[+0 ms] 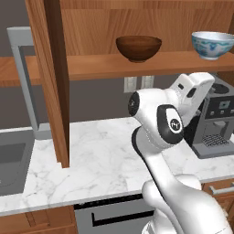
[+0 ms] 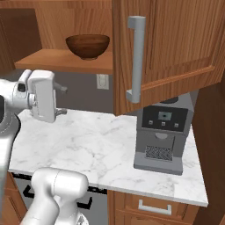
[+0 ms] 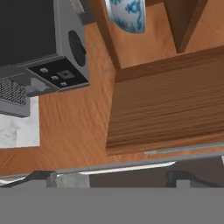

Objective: Move the bowls from the cabinet to the plates on the dining table.

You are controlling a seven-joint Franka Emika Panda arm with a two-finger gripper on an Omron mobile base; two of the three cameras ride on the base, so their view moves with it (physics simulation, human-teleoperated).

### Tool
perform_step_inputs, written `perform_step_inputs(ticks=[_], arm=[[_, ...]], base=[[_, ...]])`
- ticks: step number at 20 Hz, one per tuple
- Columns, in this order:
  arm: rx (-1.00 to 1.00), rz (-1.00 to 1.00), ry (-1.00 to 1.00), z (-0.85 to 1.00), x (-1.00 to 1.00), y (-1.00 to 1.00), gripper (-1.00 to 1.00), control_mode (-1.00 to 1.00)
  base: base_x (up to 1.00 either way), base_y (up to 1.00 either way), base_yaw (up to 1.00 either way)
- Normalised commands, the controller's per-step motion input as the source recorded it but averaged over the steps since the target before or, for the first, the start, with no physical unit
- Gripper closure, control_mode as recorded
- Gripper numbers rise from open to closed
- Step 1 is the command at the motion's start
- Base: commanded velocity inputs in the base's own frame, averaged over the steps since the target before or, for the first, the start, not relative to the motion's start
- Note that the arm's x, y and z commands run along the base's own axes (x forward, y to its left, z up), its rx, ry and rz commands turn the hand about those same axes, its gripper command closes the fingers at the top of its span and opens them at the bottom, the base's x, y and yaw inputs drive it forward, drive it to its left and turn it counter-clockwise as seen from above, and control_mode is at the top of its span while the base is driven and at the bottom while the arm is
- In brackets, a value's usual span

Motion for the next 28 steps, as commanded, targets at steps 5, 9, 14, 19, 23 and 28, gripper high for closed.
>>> perform_step_inputs(ticks=[5, 9, 14, 19, 23, 28], arm=[[0.03, -0.13, -0.06, 0.00, 0.66, -0.55, -1.00, -1.00], [0.04, -0.13, -0.06, 0.00, 0.57, -0.58, -1.00, -1.00], [0.04, -0.15, -0.08, 0.00, 0.47, -0.60, -1.00, -1.00], [0.02, -0.15, -0.10, 0.00, 0.38, -0.57, -1.00, -1.00], [0.03, -0.16, -0.18, 0.00, 0.21, -0.58, -1.00, -1.00], [0.05, -0.16, -0.20, 0.00, 0.04, -0.64, -1.00, -1.00]], base=[[0.00, 0.00, 0.00], [0.00, 0.00, 0.00], [0.00, 0.00, 0.00], [0.00, 0.00, 0.00], [0.00, 0.00, 0.00], [0.00, 0.00, 0.00]])
